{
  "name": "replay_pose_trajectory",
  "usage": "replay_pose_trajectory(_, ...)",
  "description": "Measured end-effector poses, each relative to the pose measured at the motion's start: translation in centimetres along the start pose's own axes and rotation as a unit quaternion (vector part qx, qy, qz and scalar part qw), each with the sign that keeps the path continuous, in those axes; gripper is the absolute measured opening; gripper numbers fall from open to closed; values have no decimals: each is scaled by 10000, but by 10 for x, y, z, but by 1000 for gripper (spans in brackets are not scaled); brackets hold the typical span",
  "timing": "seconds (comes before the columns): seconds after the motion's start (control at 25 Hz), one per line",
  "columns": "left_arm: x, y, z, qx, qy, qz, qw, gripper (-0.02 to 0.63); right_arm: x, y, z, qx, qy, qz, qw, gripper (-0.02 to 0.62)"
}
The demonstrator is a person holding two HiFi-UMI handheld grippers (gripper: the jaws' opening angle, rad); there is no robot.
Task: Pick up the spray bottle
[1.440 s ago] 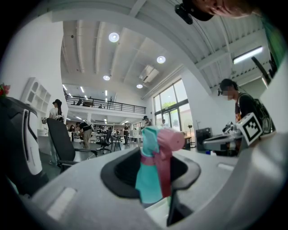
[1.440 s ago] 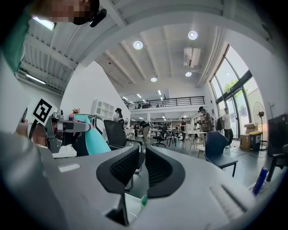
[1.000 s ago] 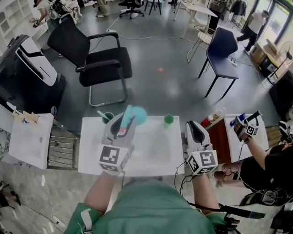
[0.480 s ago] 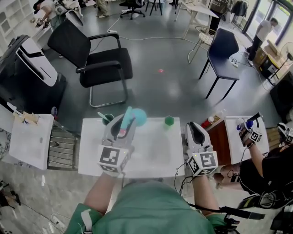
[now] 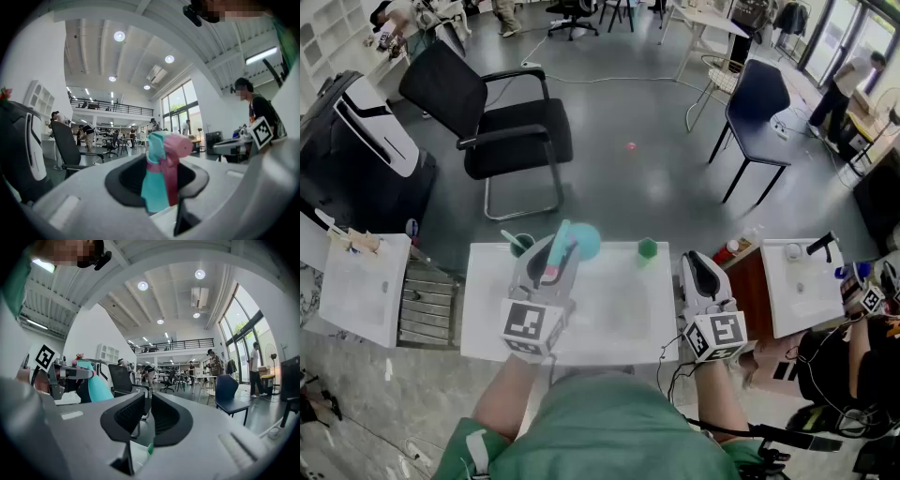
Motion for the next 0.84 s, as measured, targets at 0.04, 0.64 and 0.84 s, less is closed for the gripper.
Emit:
replay_pose_trajectory(0.04,0,-1,0,1,3,-1,10000,130,-1,0,0,7,-6,-5,10000,44)
replay_pose_trajectory(0.64,4,-2,-4,53,31,-11,10000,130,1,1,0,47,-14,-46,10000,44)
replay_pose_trajectory(0.84,9,-5,-12,75,43,21,10000,130,2,0,-3,51,21,-35,10000,44)
Point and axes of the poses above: the fingertips, and each gripper's own axes: y backward along the fingers, x to its left, z out of its top, the point moved 7 cm from there along y, backward along the fingers, and after that the axes turned 11 degrees about y, right-handed, at the moved point
